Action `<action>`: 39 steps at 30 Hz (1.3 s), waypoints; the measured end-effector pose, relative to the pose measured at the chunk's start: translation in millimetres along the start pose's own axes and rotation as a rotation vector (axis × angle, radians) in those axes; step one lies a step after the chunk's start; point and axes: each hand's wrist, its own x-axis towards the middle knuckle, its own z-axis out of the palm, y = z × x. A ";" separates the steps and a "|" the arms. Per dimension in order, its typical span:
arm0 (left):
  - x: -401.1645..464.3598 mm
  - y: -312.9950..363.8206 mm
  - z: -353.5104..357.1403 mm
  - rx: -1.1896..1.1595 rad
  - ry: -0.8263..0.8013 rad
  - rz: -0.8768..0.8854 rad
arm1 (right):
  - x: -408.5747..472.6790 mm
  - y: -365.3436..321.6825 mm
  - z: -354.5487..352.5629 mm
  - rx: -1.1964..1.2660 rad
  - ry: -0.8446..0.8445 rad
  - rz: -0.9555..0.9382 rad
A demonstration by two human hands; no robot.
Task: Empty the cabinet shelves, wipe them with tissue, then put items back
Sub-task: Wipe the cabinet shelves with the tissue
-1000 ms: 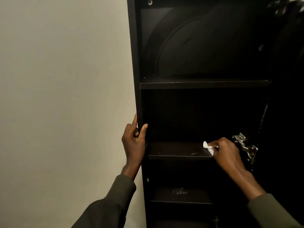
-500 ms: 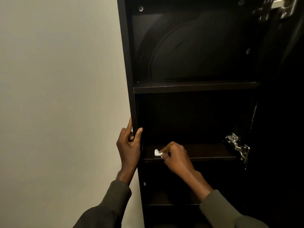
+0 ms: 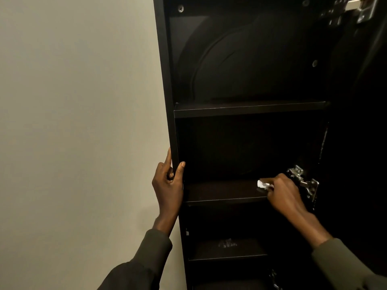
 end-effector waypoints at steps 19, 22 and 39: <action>1.6 -3.2 -0.9 0.039 -0.010 0.029 | 2.0 -6.6 -4.4 0.308 -0.204 0.014; 0.6 -3.7 -0.6 0.056 0.001 0.030 | 11.1 1.9 -5.1 0.077 0.004 -0.073; -1.2 0.4 1.4 0.135 0.026 0.041 | 21.1 -73.9 45.6 0.053 -0.143 -0.215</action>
